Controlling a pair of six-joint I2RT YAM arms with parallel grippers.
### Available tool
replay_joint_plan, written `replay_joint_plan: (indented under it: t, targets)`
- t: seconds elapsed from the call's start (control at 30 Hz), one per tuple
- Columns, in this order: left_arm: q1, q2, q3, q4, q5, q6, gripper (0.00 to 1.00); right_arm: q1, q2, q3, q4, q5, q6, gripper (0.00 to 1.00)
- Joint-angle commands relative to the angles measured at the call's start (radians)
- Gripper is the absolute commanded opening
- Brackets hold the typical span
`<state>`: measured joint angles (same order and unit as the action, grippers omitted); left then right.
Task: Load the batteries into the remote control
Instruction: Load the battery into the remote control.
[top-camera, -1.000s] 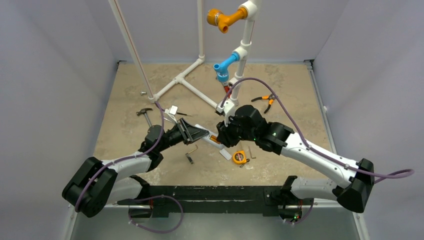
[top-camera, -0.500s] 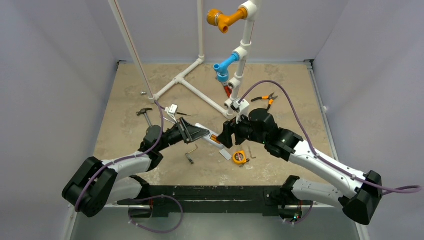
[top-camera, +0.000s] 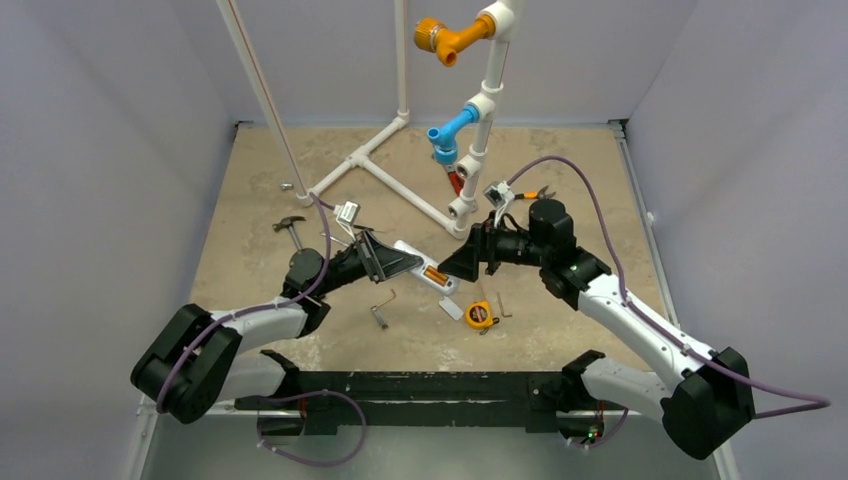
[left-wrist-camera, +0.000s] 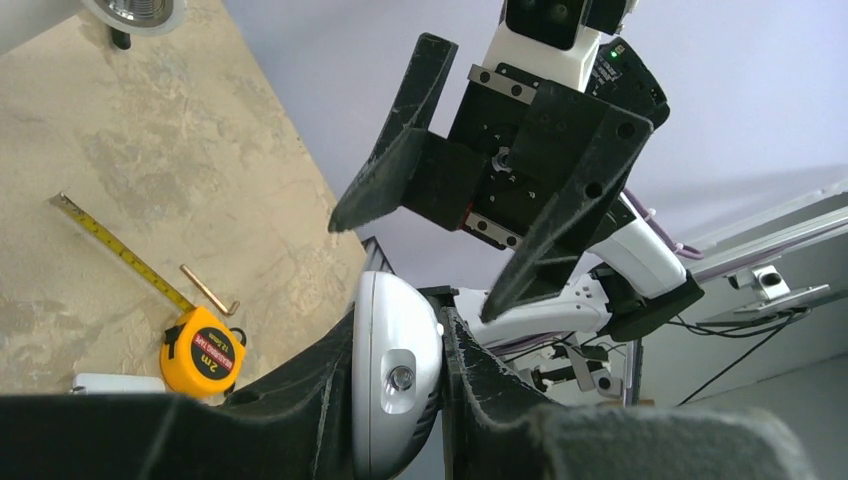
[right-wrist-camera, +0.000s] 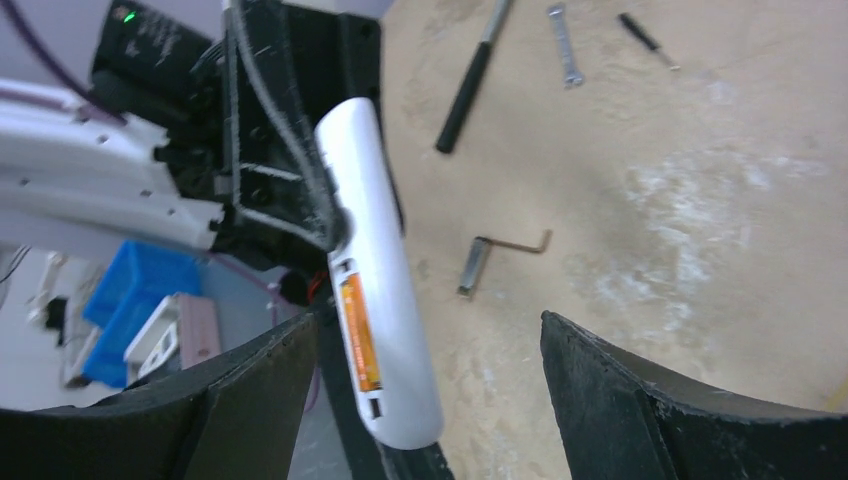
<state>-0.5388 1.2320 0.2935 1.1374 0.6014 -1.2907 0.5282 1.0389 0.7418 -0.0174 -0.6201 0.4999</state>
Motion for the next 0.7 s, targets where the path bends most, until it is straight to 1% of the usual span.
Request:
replay_joint_plan:
  t: [0.0,0.23,0.43,0.57,0.67]
  targets:
    - [-0.004,0.038,0.05,0.16,0.037,-0.015,0.0,0.004,0.024,0.008,0.111,-0.232,0.024,0.8]
    - [-0.004,0.095,0.057,0.239,0.043,-0.052,0.0,0.004,0.046,0.023,0.05,-0.225,-0.019,0.72]
    - [-0.004,0.08,0.054,0.21,0.038,-0.04,0.0,0.003,0.075,0.024,0.067,-0.211,0.003,0.57]
    - [-0.003,0.048,0.049,0.145,0.027,-0.013,0.0,0.003,0.096,0.026,0.082,-0.201,0.007,0.56]
    - [-0.003,0.015,0.045,0.068,0.004,0.011,0.0,0.003,0.111,0.04,0.098,-0.204,0.014,0.57]
